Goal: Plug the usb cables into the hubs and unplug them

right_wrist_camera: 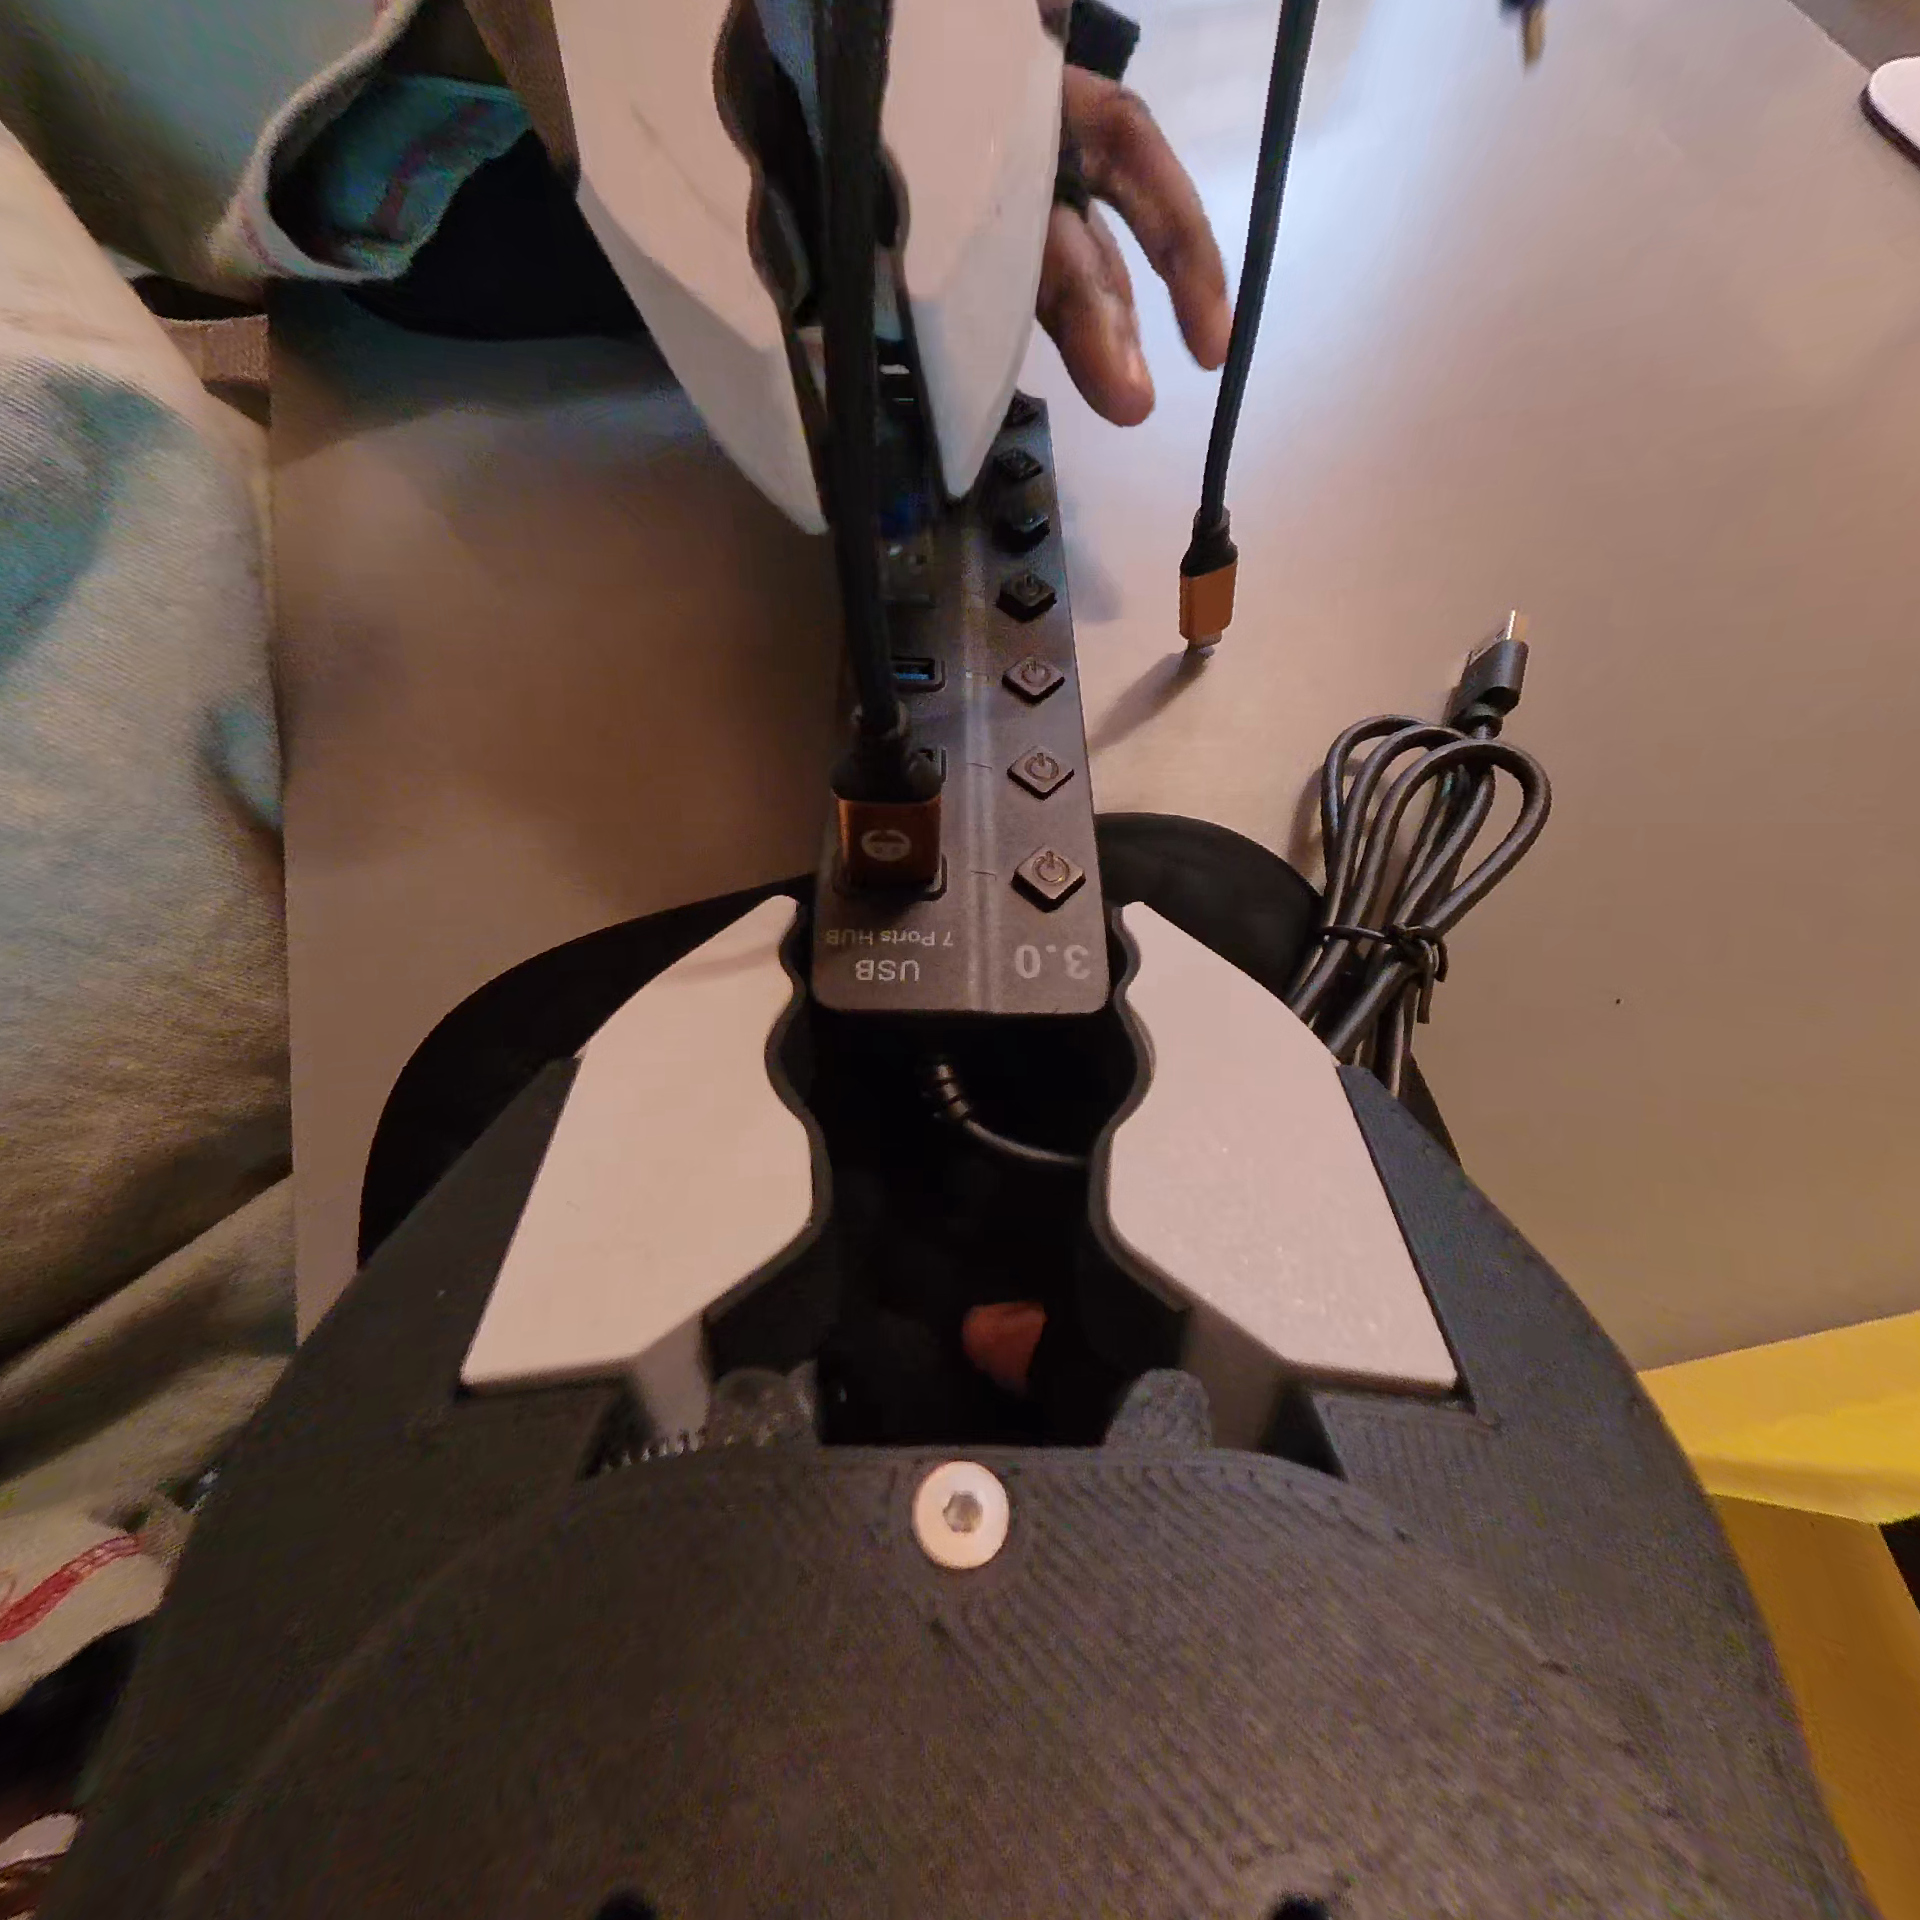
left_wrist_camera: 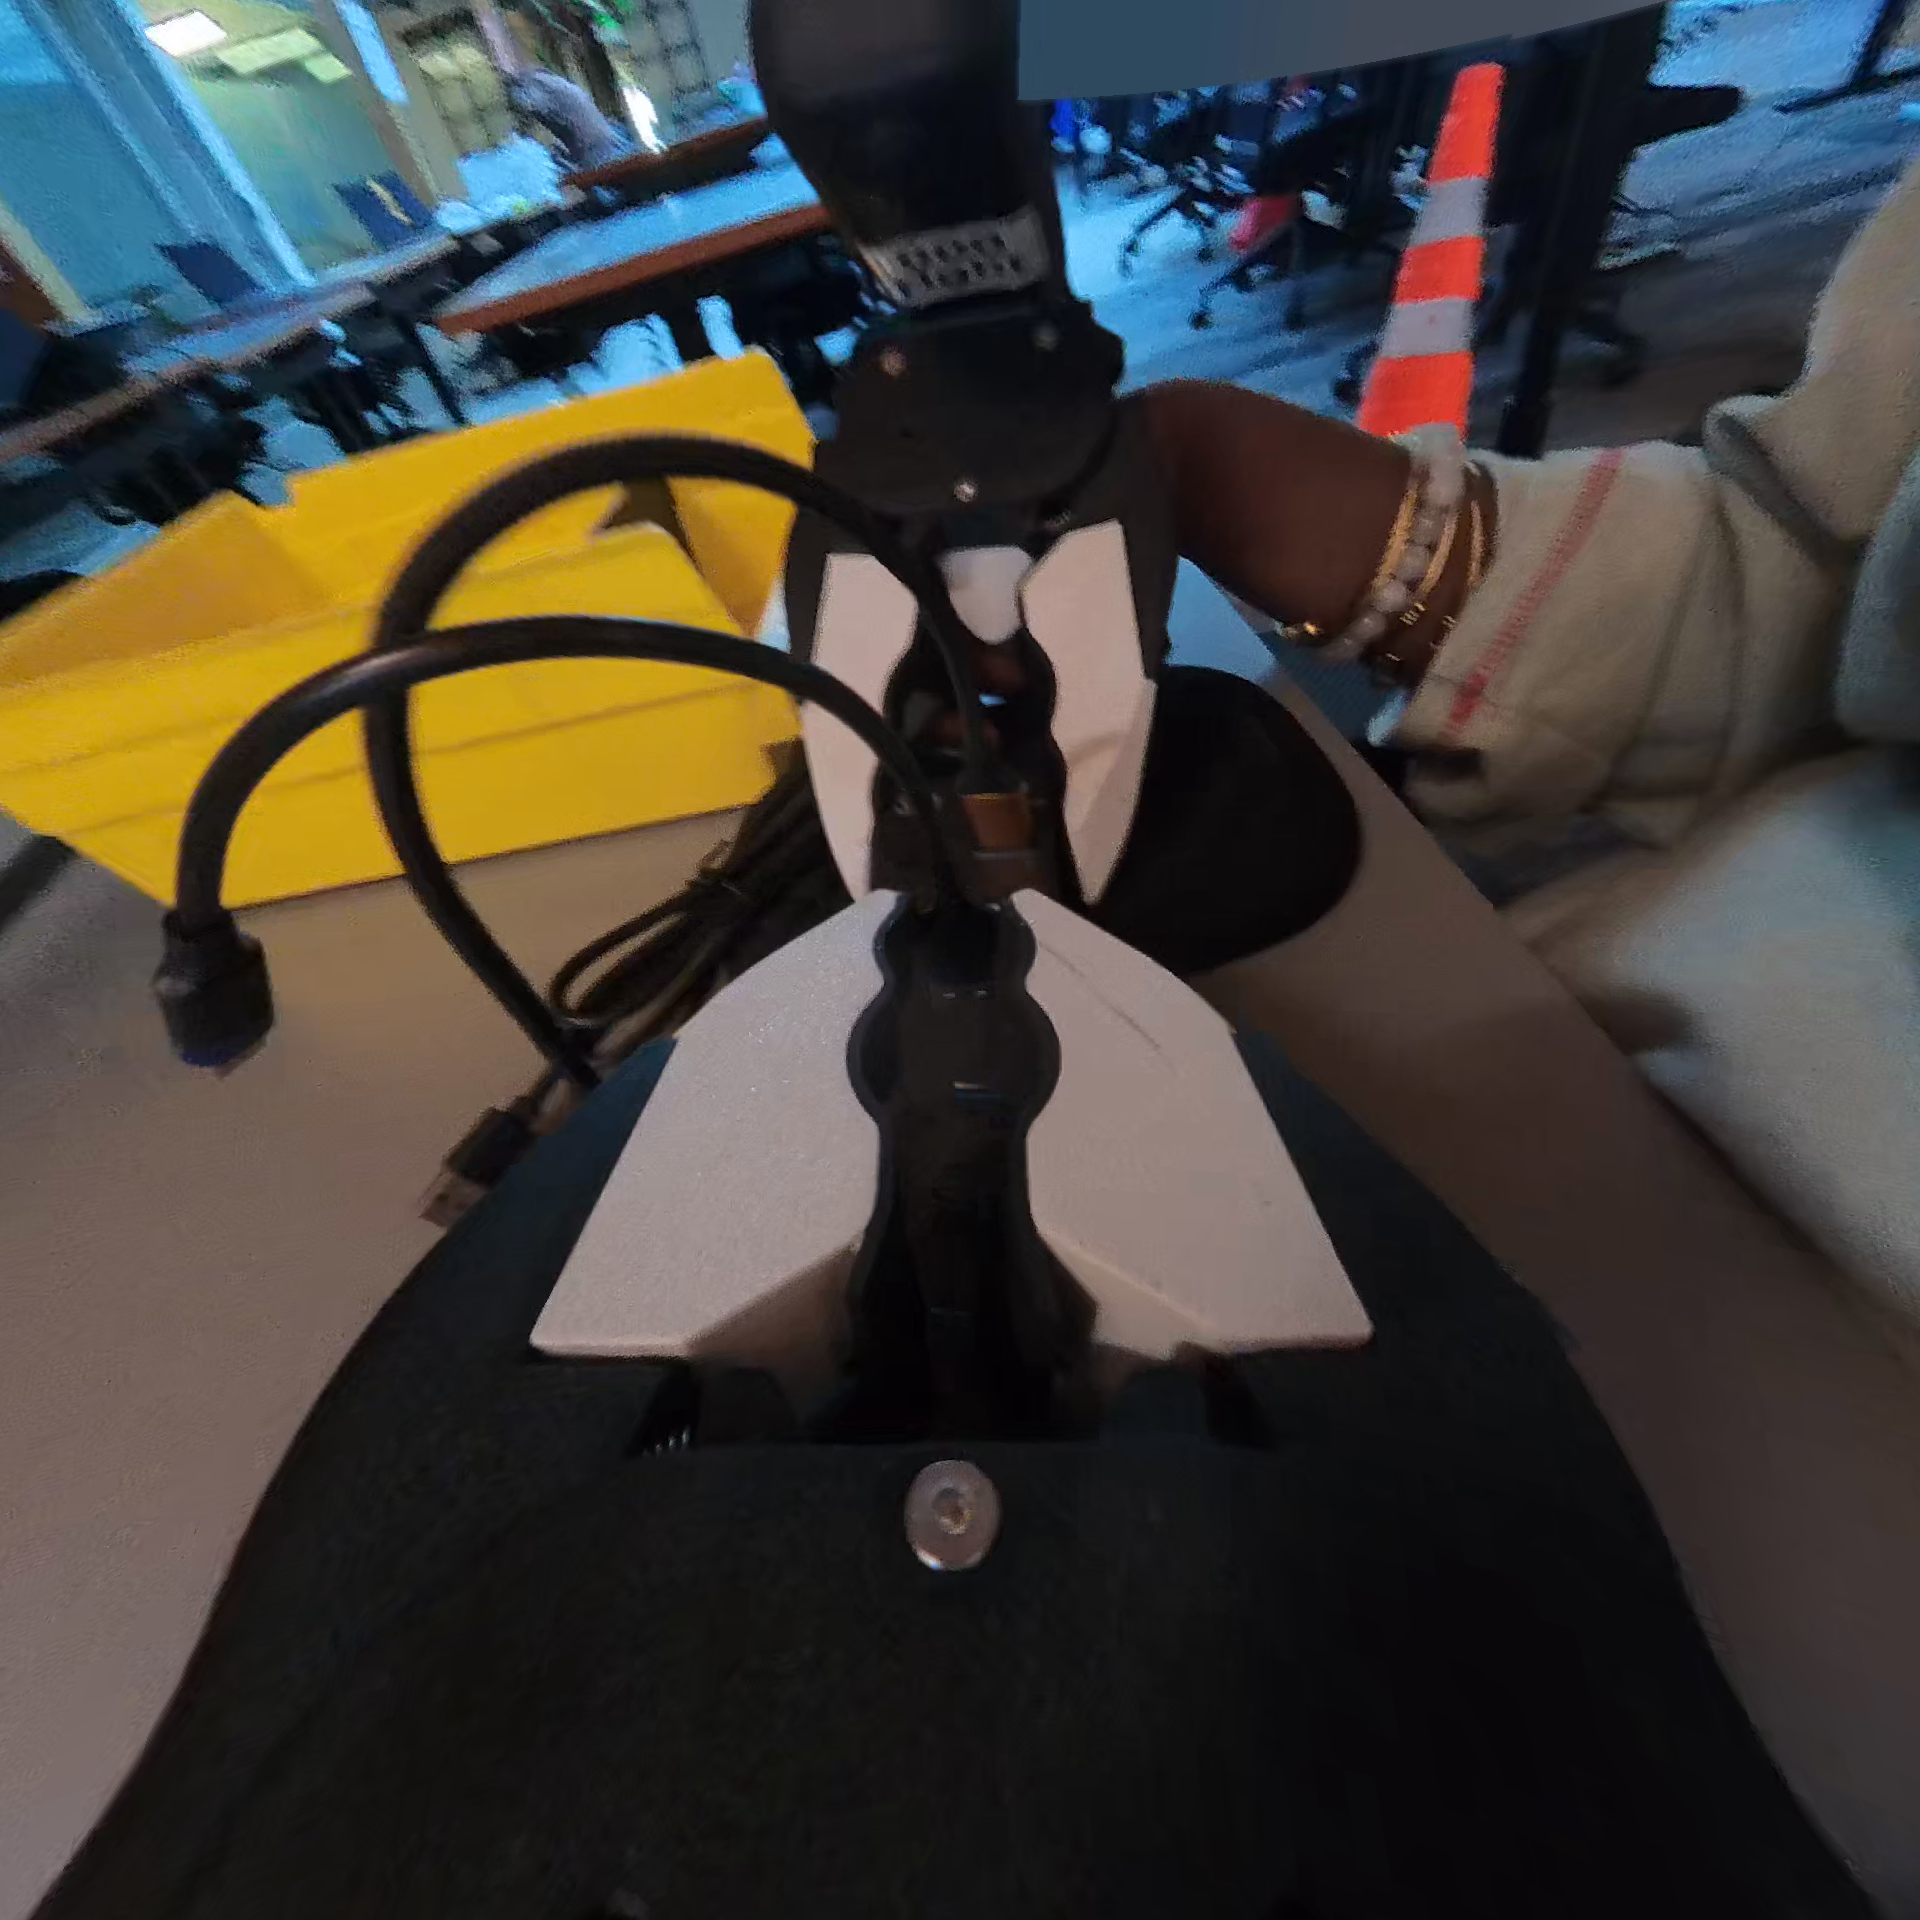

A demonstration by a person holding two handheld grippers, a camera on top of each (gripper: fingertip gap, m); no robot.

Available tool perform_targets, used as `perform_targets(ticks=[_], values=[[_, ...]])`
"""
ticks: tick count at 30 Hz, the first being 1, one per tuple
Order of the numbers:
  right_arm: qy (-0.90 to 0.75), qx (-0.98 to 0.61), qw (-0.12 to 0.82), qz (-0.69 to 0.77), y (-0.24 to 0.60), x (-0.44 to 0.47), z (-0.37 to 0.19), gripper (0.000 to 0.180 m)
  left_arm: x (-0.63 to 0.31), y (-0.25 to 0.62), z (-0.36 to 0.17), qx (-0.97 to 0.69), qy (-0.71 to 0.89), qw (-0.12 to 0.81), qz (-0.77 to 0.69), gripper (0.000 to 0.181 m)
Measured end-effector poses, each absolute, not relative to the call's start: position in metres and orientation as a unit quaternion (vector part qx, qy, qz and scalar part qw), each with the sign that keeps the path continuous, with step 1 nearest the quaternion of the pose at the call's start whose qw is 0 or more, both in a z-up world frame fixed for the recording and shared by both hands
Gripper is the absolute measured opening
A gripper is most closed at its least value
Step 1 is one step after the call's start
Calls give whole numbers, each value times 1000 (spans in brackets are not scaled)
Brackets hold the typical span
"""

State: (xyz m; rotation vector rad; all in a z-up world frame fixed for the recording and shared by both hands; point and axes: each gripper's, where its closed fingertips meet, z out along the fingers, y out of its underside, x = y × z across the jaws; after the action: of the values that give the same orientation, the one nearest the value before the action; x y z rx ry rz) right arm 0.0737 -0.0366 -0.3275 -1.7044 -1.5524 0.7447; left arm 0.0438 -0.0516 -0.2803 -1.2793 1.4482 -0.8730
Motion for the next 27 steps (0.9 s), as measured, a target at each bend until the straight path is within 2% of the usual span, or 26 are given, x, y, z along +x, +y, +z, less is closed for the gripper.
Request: perform_targets(ticks=[3, 27], values=[[-601, -658, 352, 285, -37, 74, -327, 55, 47, -54, -292, -524, 619, 459, -363, 16], [-606, -658, 354, 274, -36, 74, -329, 54, 53, -55, -301, -525, 645, 408, -378, 16]])
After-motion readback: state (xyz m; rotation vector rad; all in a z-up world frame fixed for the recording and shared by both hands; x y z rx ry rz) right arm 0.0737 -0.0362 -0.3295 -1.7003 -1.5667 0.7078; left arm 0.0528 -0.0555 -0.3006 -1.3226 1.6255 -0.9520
